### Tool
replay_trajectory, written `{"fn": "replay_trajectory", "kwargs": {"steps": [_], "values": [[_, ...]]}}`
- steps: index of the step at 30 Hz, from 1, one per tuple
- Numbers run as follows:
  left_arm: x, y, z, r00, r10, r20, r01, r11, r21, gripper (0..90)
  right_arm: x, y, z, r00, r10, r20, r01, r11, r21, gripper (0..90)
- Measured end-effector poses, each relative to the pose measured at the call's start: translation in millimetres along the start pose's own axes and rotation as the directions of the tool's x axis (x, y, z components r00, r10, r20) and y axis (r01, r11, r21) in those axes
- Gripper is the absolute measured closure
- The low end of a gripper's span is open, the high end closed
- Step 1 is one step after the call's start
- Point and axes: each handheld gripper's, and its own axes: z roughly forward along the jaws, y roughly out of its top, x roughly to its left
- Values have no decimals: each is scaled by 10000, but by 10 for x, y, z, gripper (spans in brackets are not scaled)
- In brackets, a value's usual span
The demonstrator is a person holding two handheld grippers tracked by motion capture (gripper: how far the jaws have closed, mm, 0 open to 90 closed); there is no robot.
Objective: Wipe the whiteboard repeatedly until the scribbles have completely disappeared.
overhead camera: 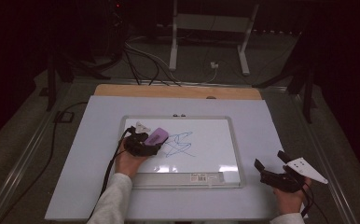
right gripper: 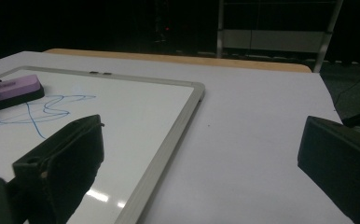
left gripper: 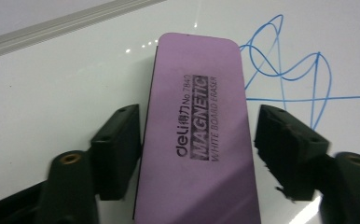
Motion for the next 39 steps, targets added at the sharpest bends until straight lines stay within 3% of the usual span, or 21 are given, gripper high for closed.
{"fn": "replay_trajectory", "kwargs": {"steps": [3, 13, 20, 24, 27, 30, 33, 36, 39], "values": [[11, 6, 6, 10000, 56, -34, -56, 10000, 43, 407, 1, 0, 2, 10000, -13, -7, 13, 10000, 0, 10], [-39, 66, 32, 9999, 69, -154, -63, 9992, 391, 417, 12, 0, 10, 10000, -23, -49, 23, 10000, 48, 10], [-276, 59, 38, 9967, 754, 289, -769, 9955, 553, 418, 14, -1, 12, 10000, -36, -49, 36, 10000, 66, 10], [-310, 74, 41, 9947, 1022, 129, -1028, 9928, 608, 418, 14, 0, 9, 10000, -39, -51, 40, 10000, 58, 10], [-235, 108, 53, 9942, 956, -483, -923, 9935, 661, 418, 11, 0, 5, 10000, 1, -31, -1, 10000, 44, 10], [-100, 137, 60, 9945, 517, -911, -455, 9966, 692, 419, 3, -1, 0, 10000, -14, -21, 15, 10000, 32, 10], [-32, 143, 66, 9953, 108, -963, -45, 9978, 656, 419, -3, -3, 2, 10000, 17, -16, -17, 10000, 45, 10], [-80, 144, 67, 9930, 235, -1158, -158, 9977, 664, 419, 3, -3, 5, 10000, -12, -21, 12, 10000, 62, 10], [-162, 143, 66, 9946, 479, -921, -408, 9962, 774, 419, 12, -3, 10, 10000, -33, -41, 33, 10000, 83, 10]]}}
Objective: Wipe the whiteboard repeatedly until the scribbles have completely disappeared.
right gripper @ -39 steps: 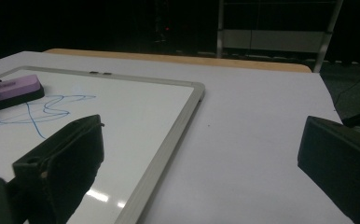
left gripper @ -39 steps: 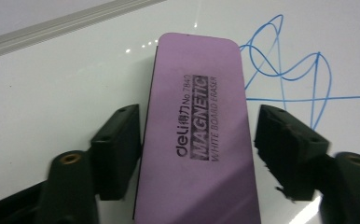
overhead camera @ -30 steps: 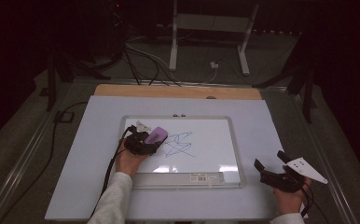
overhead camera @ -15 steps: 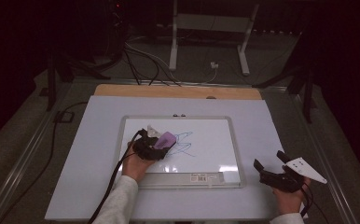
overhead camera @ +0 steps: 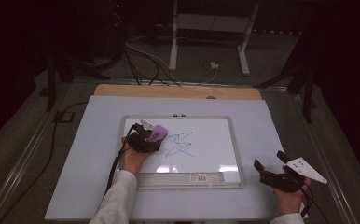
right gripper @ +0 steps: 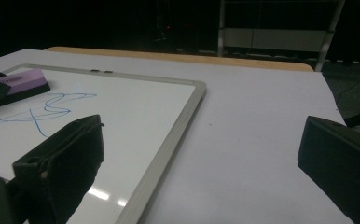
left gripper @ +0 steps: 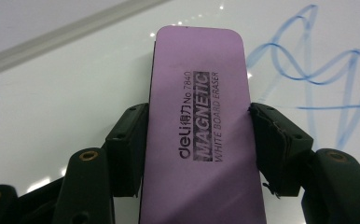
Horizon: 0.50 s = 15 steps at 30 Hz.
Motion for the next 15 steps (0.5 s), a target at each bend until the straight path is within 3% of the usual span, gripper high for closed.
{"fn": "replay_trajectory", "kwargs": {"steps": [6, 8, 10, 15], "values": [[-225, -2, -19, 9960, 644, 626, -650, 9978, 87, 419, 0, -1, 2, 10000, 9, 6, -9, 10000, 5, 10], [-246, 4, -21, 9950, 828, 563, -835, 9965, 104, 419, 3, -1, 1, 10000, -2, 3, 2, 10000, 6, 10], [-223, 14, -9, 9951, 766, 622, -774, 9969, 102, 419, 3, -1, 1, 10000, -1, -1, 1, 10000, -1, 10], [-81, 80, 50, 9995, 284, 108, -286, 9995, 163, 419, -7, -1, -5, 10000, 35, 15, -35, 10000, -16, 10]]}}
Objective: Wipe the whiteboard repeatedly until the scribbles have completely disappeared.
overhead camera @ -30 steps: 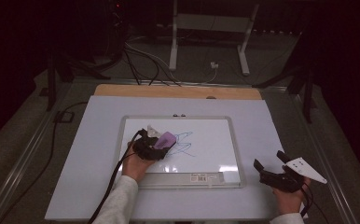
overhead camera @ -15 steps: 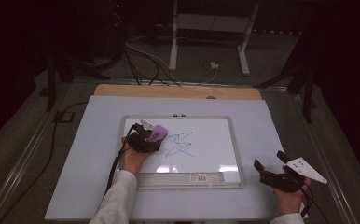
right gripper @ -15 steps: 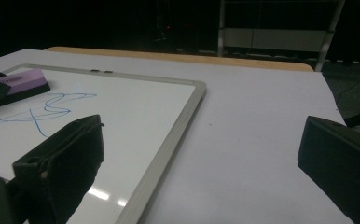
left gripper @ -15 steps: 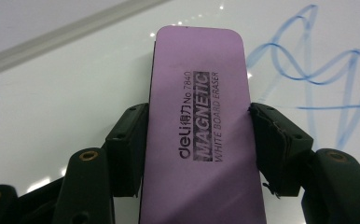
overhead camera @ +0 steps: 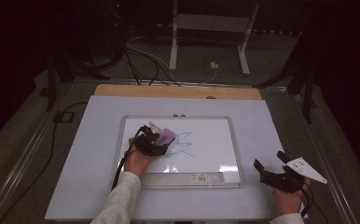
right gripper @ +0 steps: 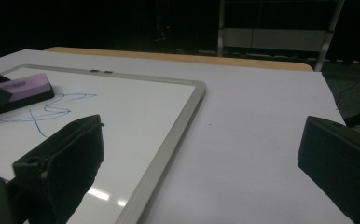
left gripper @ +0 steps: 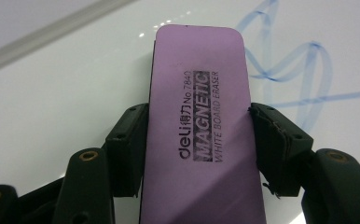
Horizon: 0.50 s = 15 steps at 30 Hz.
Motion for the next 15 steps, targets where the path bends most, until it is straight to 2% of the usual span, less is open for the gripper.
{"fn": "replay_trajectory", "kwargs": {"steps": [4, 6, 11, 15], "values": [[129, 37, 39, 9980, -486, -399, 486, 9988, -12, 419, -10, -1, -1, 10000, 28, -1, -28, 10000, -21, 10], [167, 53, 59, 9965, -712, -427, 711, 9975, -36, 419, -11, -2, 1, 10000, 33, -3, -33, 10000, -21, 10], [154, 101, 96, 9957, -763, -525, 764, 9971, -5, 419, -2, -1, 11, 10000, -16, -29, 16, 10000, 16, 10], [97, 128, 118, 9972, -672, -333, 673, 9977, 13, 419, 9, -1, 21, 10000, -33, -41, 33, 10000, 21, 10]]}}
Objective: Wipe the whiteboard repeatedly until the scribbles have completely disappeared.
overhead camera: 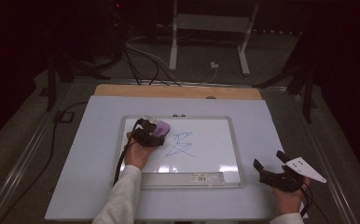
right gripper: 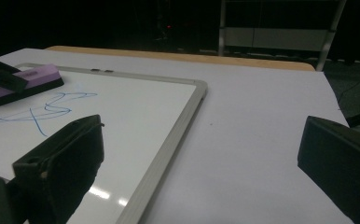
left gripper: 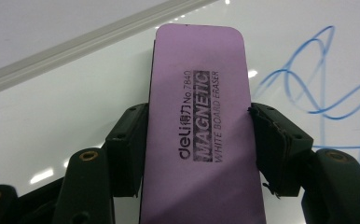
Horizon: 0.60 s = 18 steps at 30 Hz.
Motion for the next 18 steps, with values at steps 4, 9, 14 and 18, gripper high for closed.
{"fn": "replay_trajectory", "kwargs": {"steps": [4, 9, 14, 18], "values": [[-141, 11, -1, 9985, 476, 276, -478, 9988, 60, 419, -3, -1, -2, 10000, -1, 9, 1, 10000, -6, 10], [-295, 11, -19, 9893, 1217, 800, -1231, 9923, 123, 419, -8, 0, -10, 10000, 8, 26, -8, 10000, -12, 10], [-234, 59, 16, 9946, 1021, 196, -1024, 9946, 151, 419, -9, 2, -18, 10000, 23, 35, -23, 10000, -36, 10], [-131, 103, 55, 9978, 581, -305, -575, 9982, 183, 419, -22, 0, -19, 10000, 68, 52, -68, 10000, -49, 10]]}}
